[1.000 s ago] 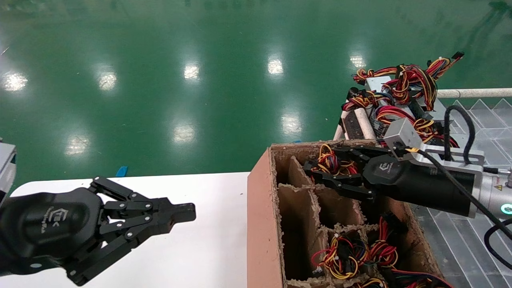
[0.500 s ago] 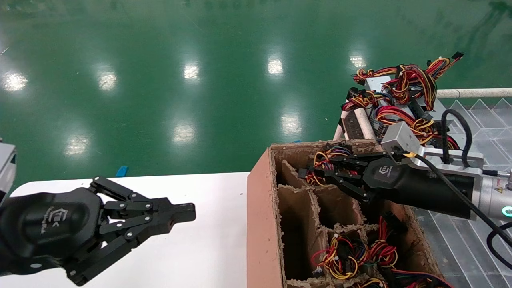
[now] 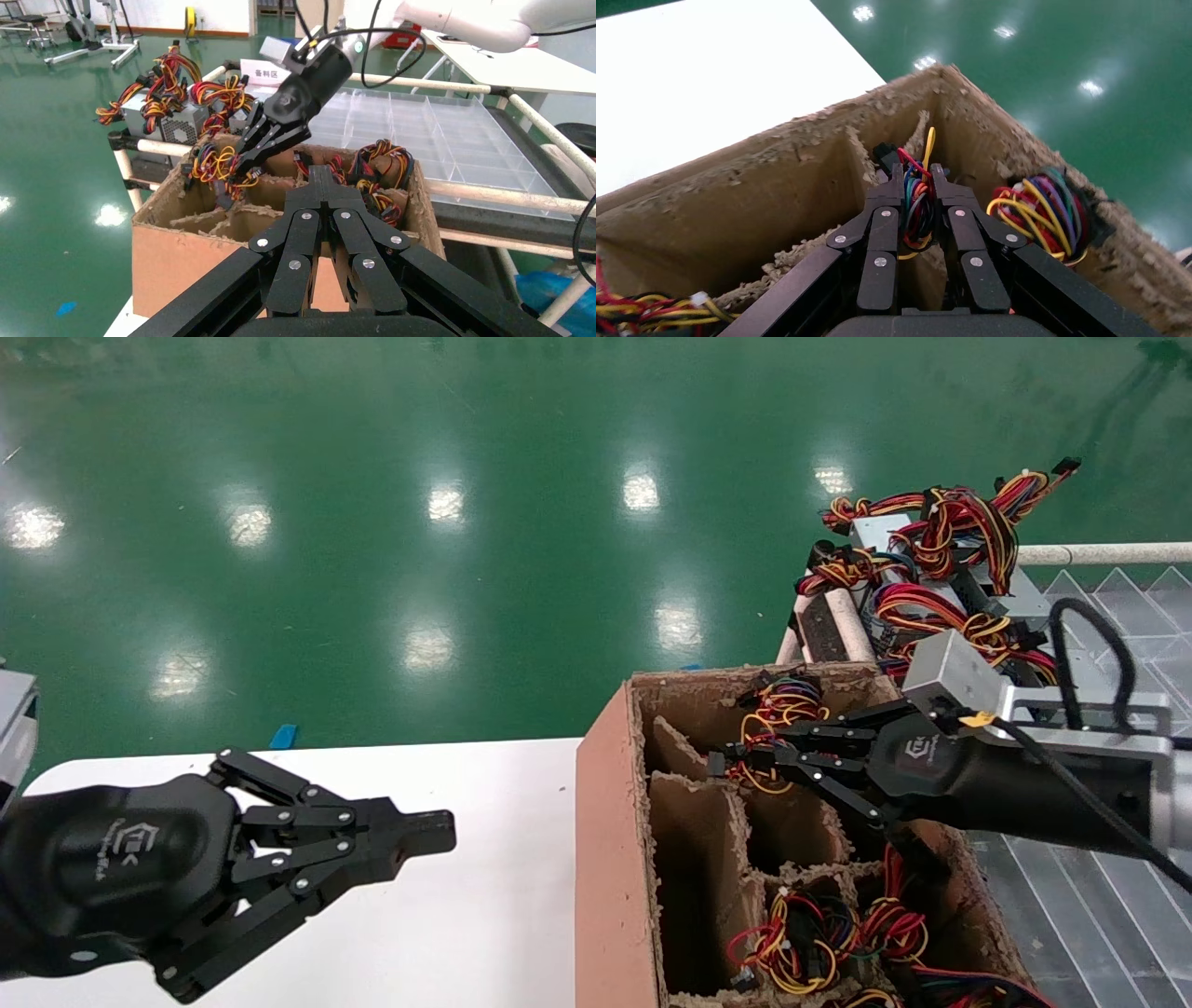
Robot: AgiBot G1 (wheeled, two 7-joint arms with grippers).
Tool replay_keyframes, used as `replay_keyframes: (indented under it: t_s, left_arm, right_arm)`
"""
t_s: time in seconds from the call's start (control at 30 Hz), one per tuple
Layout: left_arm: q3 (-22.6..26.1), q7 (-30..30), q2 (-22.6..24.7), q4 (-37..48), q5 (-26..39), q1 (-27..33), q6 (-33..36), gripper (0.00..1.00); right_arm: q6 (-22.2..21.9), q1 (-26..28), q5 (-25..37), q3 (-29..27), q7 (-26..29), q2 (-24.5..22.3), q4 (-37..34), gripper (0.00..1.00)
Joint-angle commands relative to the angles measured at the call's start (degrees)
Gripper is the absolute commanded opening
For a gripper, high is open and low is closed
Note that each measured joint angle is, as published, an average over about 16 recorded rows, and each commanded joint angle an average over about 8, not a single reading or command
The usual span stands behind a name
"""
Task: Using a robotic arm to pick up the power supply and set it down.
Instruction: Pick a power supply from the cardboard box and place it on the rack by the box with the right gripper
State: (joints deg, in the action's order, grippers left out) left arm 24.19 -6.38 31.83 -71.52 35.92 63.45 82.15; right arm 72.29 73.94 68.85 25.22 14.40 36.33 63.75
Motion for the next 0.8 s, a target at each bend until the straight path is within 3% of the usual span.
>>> replay_keyframes:
  t_s: [0.03,0.27,0.43,0.8]
  left_arm:
    - [0.0,0.0,0.0,0.0,0.0,0.0,0.0,0.0]
    - [0.0,0.0,0.0,0.0,0.0,0.0,0.0,0.0]
    - [0.0,0.0,0.0,0.0,0.0,0.0,0.0,0.0]
    - [0.0,0.0,0.0,0.0,0.0,0.0,0.0,0.0]
  right_arm:
    - [0.6,0.6,0.4,0.1,0.6,-0.8,1.5,0.0]
    - [1.4,4.8,0.0,-2.0,-0.2,-3.3,7.1,0.0]
    - [-1.7,5.7,-3.0,-5.8,-2.3,-4.8,9.6,0.0]
    - [-11.5,-2.3,-15.2,-20.2,-12.6,-9.4,10.9,0.0]
